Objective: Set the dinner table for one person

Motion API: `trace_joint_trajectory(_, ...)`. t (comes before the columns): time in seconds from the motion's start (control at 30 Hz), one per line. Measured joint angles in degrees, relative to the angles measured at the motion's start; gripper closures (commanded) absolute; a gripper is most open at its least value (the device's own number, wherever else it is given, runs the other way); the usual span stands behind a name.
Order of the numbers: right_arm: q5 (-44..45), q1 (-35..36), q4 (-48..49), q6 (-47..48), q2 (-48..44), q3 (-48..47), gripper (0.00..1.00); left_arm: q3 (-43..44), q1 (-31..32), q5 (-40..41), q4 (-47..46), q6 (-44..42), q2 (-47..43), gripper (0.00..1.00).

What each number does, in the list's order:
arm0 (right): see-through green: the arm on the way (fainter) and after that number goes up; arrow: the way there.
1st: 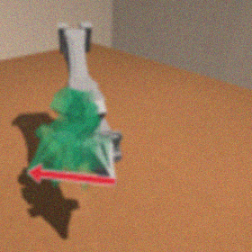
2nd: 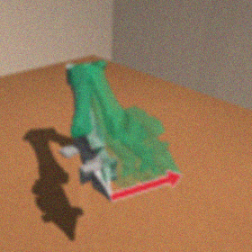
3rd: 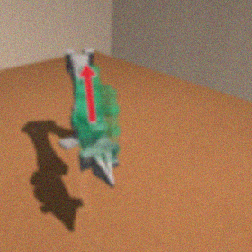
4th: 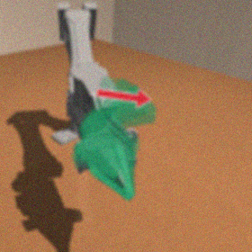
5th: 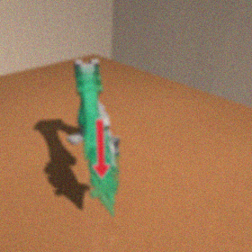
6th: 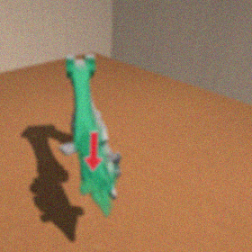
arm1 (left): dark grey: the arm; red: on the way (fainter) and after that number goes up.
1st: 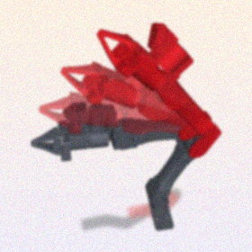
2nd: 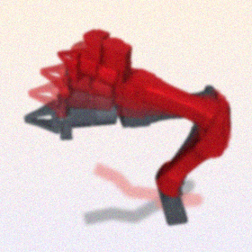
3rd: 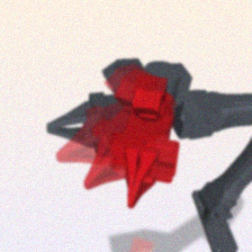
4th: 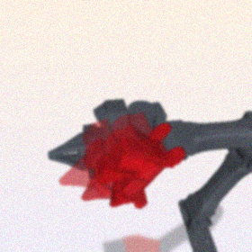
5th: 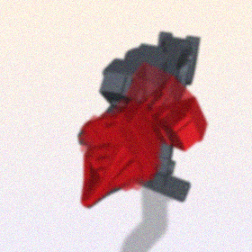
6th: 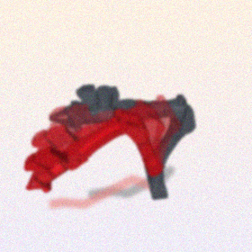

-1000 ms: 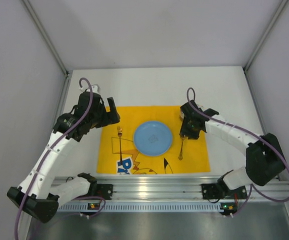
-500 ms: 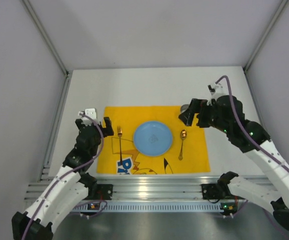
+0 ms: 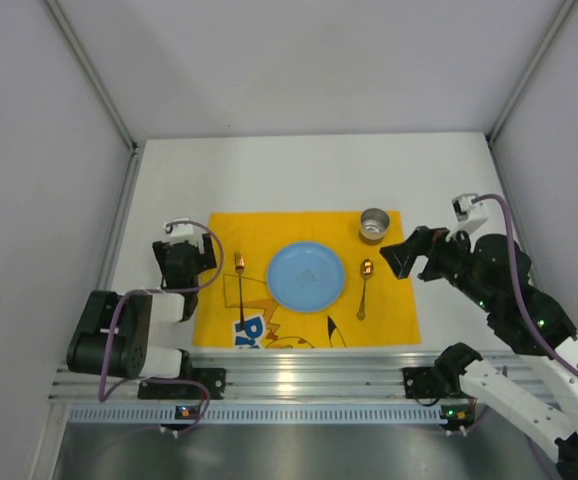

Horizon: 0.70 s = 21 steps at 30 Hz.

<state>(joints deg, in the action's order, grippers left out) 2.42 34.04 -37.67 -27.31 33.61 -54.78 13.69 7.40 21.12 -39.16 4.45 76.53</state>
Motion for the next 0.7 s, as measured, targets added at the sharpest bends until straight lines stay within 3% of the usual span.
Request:
trace_joint_trajectory(0.27, 5.27, 0.00, -1.16, 1.38, 2.86, 0.81, 0.00, 3.08, -8.07, -12.66, -14.82, 0.09, 13.33, 0.03)
trace_joint_trajectory(0.57, 10.97, 0.04, 4.61, 4.20, 8.22, 12.63, 0.00, 3.10, -8.17, -17.94, -18.29, -0.22, 13.42, 0.01)
trace_joint_trajectory(0.7, 14.56, -0.70, 11.50, 11.67, 11.10, 18.14, 0.00, 3.13, -8.17, -18.99, -18.29, -0.46, 13.42, 0.01)
